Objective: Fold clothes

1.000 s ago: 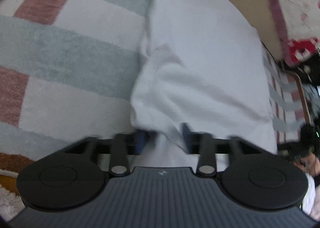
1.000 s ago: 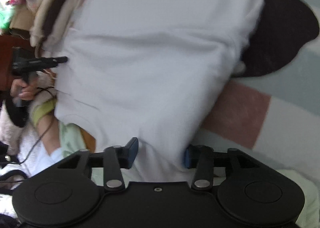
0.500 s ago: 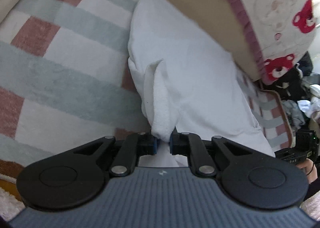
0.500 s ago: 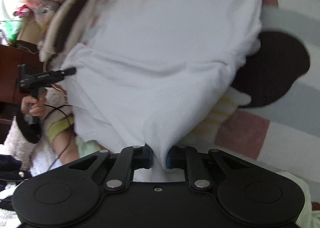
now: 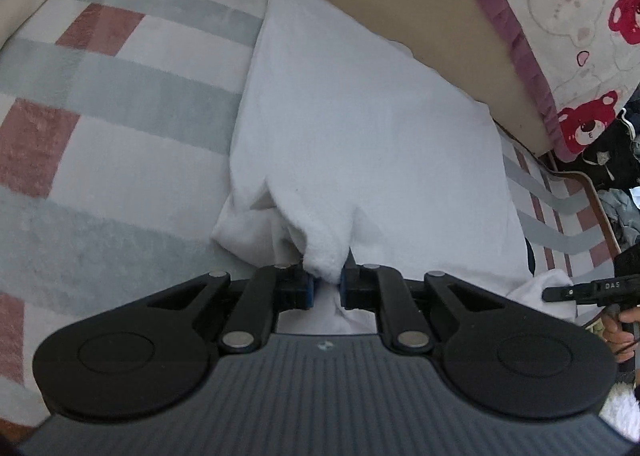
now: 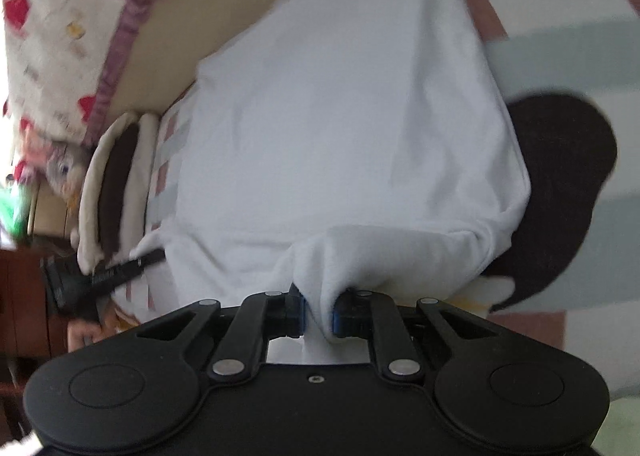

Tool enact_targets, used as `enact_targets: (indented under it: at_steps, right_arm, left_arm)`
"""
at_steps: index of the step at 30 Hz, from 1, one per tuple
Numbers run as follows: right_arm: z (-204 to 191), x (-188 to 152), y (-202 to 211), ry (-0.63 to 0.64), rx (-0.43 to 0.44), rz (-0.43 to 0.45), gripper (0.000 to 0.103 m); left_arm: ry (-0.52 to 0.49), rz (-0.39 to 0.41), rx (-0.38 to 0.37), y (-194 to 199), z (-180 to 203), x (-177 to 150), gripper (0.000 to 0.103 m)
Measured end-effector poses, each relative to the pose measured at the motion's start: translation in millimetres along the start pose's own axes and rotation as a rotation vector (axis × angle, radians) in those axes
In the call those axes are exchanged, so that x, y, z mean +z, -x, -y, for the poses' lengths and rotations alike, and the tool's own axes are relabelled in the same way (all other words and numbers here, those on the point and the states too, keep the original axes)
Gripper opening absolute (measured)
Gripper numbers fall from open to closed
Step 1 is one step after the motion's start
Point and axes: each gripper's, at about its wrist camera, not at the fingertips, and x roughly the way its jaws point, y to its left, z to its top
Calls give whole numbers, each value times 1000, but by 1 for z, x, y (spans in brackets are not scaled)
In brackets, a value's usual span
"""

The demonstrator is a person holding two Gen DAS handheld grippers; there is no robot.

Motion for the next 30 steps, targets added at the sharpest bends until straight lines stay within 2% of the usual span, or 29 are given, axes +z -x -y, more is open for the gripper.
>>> enact_targets:
  at_steps: [3, 5, 7, 8, 12, 16, 19, 21, 25, 28, 30]
  right_arm:
    - [5, -8, 0, -2, -13, -22, 21]
    - [9, -12, 7, -18, -8, -18, 33]
    - [14, -15, 11, -46, -2, -10, 59]
    - [17, -17, 12, -60, -4, -6, 60]
    - [32, -17, 12, -147, -16, -10, 63]
    - [38, -17, 10, -202, 48, -6, 65]
    - [39, -16, 3, -214, 76, -28, 66]
    - [38, -16, 2, -218, 121, -40, 66]
    - [37, -18, 4, -246, 217, -36, 68]
    - [36, -20, 3, -254, 201, -40, 68]
    - [37, -19, -2, -281, 162, -46, 68]
  left_arm:
    - [10, -18, -10, 5, -3, -9, 13]
    - [17, -30, -16, 8, -5, -15, 14]
    - [23, -40, -20, 11, -6, -20, 20]
    - [22, -35, -13, 13, -6, -21, 22]
    - [87, 29, -8, 27, -17, -18, 40]
    - [186, 90, -37, 40, -35, -14, 42]
    - [214, 47, -90, 34, -39, -14, 42]
    - [167, -11, -103, 27, -32, -14, 43]
    - [-37, -111, -31, 11, -9, -13, 46]
    - [-28, -119, 0, -2, -7, -13, 58]
    - [12, -129, 27, -12, -12, -12, 60]
